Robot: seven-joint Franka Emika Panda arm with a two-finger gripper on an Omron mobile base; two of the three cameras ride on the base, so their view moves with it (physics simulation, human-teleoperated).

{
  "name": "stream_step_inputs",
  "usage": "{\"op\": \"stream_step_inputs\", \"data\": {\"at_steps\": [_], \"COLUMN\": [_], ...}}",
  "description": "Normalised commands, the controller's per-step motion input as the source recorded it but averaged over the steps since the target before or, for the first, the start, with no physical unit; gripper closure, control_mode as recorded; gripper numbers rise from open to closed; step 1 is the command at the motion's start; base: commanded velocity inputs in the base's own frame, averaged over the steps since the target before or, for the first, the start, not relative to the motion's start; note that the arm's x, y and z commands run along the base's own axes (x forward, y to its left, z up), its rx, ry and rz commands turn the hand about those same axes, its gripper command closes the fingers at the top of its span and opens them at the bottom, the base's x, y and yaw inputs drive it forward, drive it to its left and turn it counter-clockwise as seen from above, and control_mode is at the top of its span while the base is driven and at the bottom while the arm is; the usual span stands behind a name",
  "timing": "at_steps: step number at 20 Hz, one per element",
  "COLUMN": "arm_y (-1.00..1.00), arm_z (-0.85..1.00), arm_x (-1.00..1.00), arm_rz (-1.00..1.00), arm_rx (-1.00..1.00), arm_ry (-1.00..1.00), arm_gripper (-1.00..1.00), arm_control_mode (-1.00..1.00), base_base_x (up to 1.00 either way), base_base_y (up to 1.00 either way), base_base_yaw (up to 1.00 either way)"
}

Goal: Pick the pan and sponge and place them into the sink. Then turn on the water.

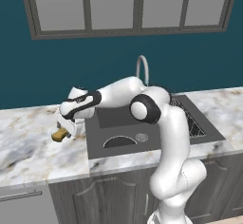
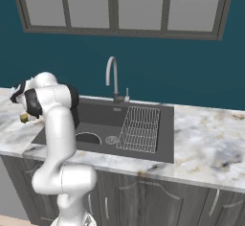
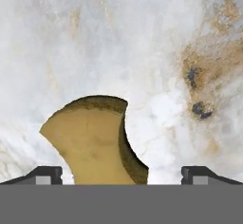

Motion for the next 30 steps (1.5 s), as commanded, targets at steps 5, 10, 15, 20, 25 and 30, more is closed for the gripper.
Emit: {"op": "stream_step_inputs", "data": {"at_steps": [5,10,15,20,25,30], "arm_y": [0.07,0.08,0.16,0.08,0.00,-0.18], "arm_z": [-0.28,-0.14,-0.25,-0.24,-0.02,0.00], "arm_x": [0.35,0.47,0.30,0.12,0.01,-0.04], "arm_rz": [-0.09,-0.08,-0.05,-0.04,-0.05,-0.09], "arm_rx": [-0.09,-0.10,-0.04,0.00,0.00,-0.03], "arm_ry": [0.09,0.07,0.08,0.07,0.01,0.00], "arm_gripper": [-1.00,-1.00,1.00,1.00,1.00,1.00], "arm_control_mode": [-1.00,-1.00,-1.00,-1.00,-1.00,-1.00], "base_base_x": [0.00,0.00,0.00,0.00,0.00,0.00], "base_base_y": [0.00,0.00,0.00,0.00,0.00,0.00], "base_base_yaw": [0.00,0.00,0.00,0.00,0.00,0.00]}}
